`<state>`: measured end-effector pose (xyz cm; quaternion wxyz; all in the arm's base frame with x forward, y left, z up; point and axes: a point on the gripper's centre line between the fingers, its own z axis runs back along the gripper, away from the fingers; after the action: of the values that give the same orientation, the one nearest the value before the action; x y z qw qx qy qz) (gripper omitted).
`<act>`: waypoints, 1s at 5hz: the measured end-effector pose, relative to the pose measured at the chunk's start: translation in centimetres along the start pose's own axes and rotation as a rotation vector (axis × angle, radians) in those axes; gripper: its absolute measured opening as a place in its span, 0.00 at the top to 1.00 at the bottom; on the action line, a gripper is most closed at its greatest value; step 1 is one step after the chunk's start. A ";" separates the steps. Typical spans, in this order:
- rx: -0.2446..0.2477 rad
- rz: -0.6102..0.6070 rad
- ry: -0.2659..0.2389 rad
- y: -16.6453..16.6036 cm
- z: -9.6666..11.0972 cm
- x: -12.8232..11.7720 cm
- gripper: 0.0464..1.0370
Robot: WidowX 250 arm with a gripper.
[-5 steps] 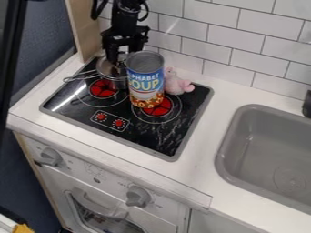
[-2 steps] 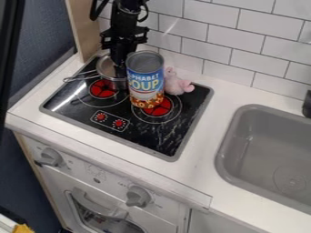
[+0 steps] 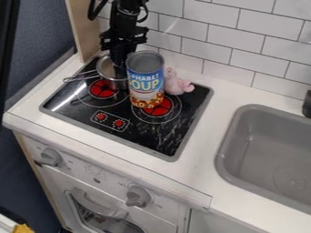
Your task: Remove the lid from the metal pot and put it on the right side of the blue can
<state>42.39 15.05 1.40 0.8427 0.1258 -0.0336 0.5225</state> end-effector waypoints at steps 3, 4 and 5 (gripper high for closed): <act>-0.134 0.111 -0.049 2.2 4.6 1.7 0.78; -0.199 0.119 -0.062 3.1 7.2 1.3 0.78; -0.240 0.118 -0.080 4.4 10.3 0.1 0.78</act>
<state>39.33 14.43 12.16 0.8174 0.0426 -0.1370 0.5579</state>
